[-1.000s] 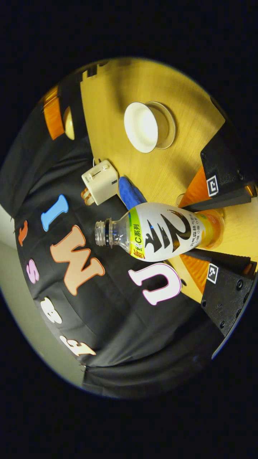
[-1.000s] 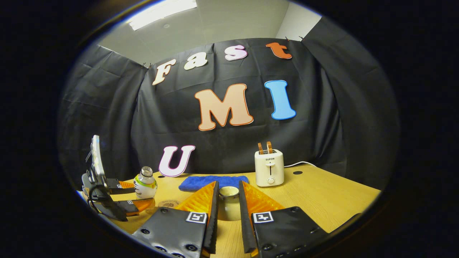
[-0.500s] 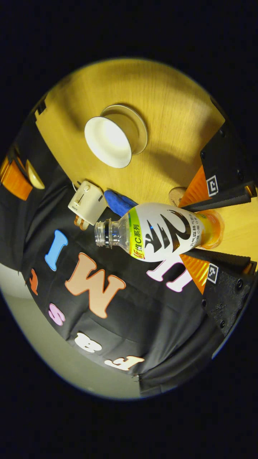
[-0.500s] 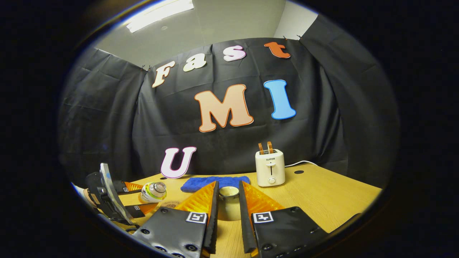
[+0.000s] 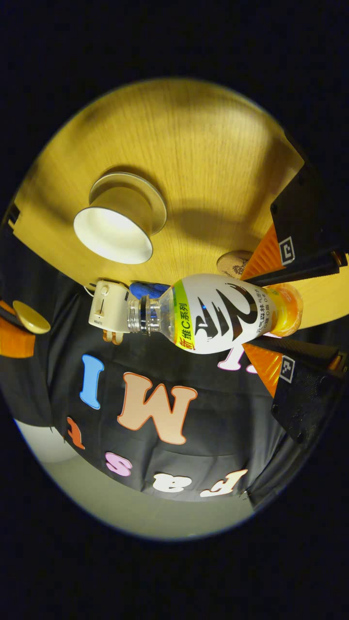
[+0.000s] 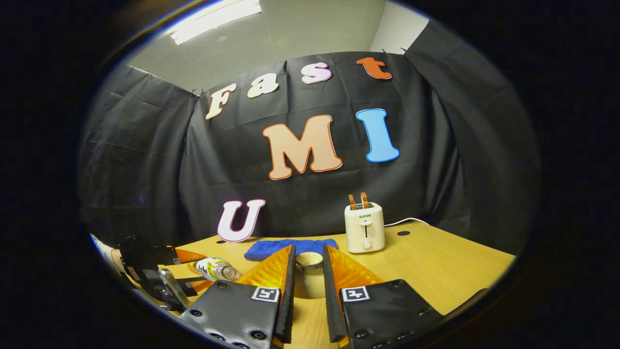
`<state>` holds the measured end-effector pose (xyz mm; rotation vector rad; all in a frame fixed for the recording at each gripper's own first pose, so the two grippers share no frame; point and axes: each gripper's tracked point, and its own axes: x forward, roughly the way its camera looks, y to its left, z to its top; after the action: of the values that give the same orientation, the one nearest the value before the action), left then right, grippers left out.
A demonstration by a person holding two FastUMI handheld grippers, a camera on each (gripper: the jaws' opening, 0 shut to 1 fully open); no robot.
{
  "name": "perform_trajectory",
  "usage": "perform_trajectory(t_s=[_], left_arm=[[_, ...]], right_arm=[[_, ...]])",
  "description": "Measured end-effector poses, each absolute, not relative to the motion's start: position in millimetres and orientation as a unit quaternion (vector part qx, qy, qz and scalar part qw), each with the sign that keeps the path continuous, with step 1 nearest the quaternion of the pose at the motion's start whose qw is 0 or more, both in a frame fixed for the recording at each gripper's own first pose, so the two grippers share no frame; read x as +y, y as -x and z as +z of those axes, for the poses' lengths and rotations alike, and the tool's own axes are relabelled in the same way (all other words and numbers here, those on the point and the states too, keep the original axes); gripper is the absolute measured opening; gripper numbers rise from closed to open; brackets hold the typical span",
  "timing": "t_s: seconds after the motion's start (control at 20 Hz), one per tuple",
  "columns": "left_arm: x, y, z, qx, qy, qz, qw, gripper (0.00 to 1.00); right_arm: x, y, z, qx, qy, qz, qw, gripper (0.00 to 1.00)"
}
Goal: Open the teacup lid with one hand, grasp the water bottle and pour water into the teacup with the other hand; after pouring, place the water bottle on the coaster and then close the teacup lid.
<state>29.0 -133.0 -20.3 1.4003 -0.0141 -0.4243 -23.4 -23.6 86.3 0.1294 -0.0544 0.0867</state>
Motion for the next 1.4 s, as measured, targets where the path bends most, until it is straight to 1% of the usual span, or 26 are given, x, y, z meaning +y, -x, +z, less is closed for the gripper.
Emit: perform_trajectory(t_s=[0.5,0.75,0.95,1.4], left_arm=[[-139.0,-33.2,-15.2,-0.001,-0.728,-0.209,0.653,0.53],[-137.9,-35.5,-3.6,-0.007,-0.77,-0.201,0.606,0.53],[-143.9,-30.2,5.7,-0.018,-0.79,-0.196,0.581,0.53],[-154.6,-34.4,19.1,-0.037,-0.823,-0.198,0.531,0.53]], right_arm=[[-25.0,24.9,86.4,-0.027,-0.059,0.044,0.997,0.31],[-31.1,24.8,88.9,-0.029,-0.061,0.039,0.997,0.32],[-30.6,24.2,86.7,-0.025,-0.066,0.041,0.997,0.31],[-29.2,25.3,88.0,-0.029,-0.062,0.042,0.997,0.33]])
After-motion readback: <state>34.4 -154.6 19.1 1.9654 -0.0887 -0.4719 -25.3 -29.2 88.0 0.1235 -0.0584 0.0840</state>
